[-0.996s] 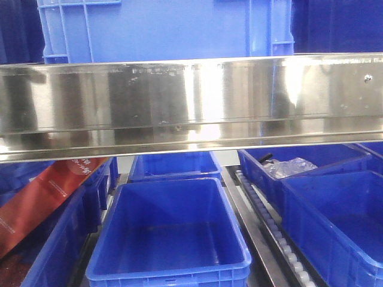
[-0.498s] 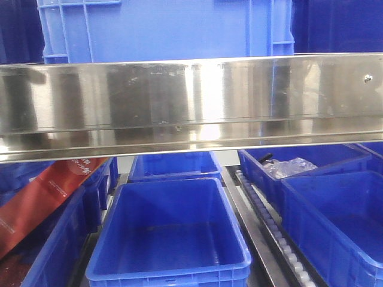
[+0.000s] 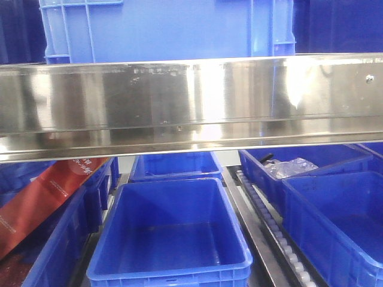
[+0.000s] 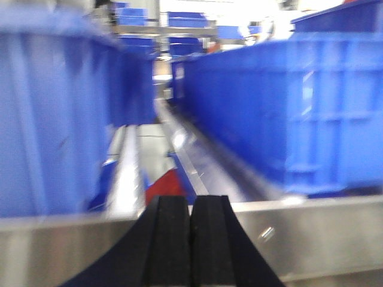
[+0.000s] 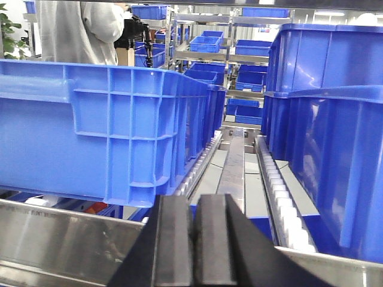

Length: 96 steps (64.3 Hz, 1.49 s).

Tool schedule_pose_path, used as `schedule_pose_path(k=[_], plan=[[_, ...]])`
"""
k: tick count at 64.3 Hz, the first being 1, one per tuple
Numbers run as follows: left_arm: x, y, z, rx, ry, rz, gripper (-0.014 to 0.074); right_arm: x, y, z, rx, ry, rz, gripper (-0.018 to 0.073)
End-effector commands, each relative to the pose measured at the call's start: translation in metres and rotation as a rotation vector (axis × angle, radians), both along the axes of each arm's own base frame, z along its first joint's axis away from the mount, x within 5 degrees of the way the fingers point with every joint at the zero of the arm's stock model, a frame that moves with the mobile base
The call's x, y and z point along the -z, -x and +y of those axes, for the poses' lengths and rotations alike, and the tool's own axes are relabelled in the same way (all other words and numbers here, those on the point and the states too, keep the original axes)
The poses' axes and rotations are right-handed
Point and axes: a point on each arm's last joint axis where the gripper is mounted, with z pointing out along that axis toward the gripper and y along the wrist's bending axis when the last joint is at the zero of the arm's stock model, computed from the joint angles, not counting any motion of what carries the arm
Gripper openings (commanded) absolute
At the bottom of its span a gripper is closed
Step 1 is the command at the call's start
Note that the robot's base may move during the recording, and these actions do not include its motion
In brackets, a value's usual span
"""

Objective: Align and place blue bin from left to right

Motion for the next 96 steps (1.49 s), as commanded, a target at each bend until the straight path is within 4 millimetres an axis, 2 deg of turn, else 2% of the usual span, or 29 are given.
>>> schedule_pose_path(k=[1, 6, 15, 73, 86, 96], plan=[[0.017, 0.003, 0.002, -0.029, 0.007, -0.008, -0.0111, -0.002, 0.001, 0.0, 0.003, 0.012, -0.032, -0.0069], [0.032, 0.002, 0.003, -0.045, 0.013, 0.022, -0.0111, -0.002, 0.001, 0.0, 0.003, 0.012, -0.032, -0.0069], [0.036, 0.002, 0.003, -0.06, 0.021, 0.057, -0.0111, -0.002, 0.001, 0.0, 0.003, 0.012, -0.032, -0.0069], [0.03, 0.002, 0.004, -0.067, 0.021, 0.0, -0.0111, -0.002, 0.001, 0.0, 0.003, 0.012, -0.032, -0.0069], [0.03, 0.002, 0.004, -0.067, 0.021, 0.0, -0.0111, 0.009, 0.0, -0.009, 0.12, -0.014, 0.091, -0.0069], [0.03, 0.002, 0.004, -0.067, 0.021, 0.0, -0.0111, 0.027, 0.004, -0.018, 0.243, -0.019, 0.101, -0.0069]])
